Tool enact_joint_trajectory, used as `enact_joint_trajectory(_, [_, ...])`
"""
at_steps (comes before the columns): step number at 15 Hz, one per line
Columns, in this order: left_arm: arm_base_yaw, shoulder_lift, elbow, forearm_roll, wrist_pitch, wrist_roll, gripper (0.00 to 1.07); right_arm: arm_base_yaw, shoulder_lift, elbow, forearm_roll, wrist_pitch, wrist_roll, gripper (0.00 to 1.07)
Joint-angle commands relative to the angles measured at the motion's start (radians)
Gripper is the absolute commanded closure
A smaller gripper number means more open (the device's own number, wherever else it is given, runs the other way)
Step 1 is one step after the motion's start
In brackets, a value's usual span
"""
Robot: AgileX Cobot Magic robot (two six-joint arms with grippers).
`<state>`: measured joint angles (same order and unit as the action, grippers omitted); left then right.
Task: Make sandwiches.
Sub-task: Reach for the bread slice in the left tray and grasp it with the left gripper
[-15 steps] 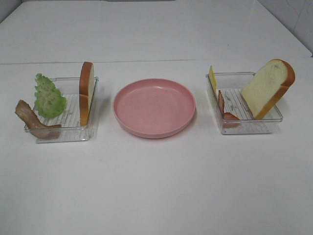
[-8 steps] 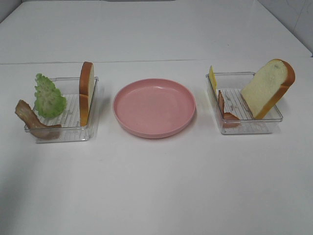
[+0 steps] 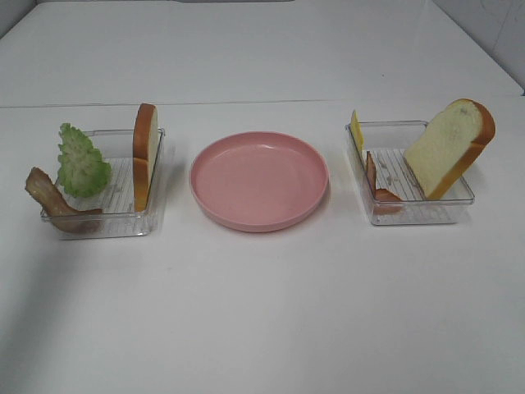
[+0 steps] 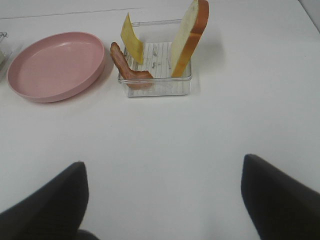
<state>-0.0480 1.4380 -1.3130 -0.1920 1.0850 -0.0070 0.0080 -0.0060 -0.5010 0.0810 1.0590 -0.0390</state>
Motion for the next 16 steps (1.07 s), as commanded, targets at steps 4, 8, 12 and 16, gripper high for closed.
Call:
enact_joint_trajectory(4, [-0.192,0.293,-0.281,0.185,0.1,-0.258,0.24,-0.004,-0.01,0.002,-0.001,-0.005,-0.007,0.29])
enact_joint_trajectory(8, [-0.307,0.495,-0.477,0.269,0.187,-0.368,0.24,-0.004,-0.01,0.002,-0.001,-0.005,-0.007,0.29])
enact_joint_trajectory(12, [-0.358,0.626,-0.61,0.263,0.196,-0.383,0.24,-0.004,-0.01,0.002,-0.001,-0.005,-0.007,0.29])
enact_joint_trajectory(16, [-0.362,0.747,-0.687,0.251,0.203,-0.383,0.24,-0.004,-0.01,0.002,-0.001,-0.005,-0.007,0.29])
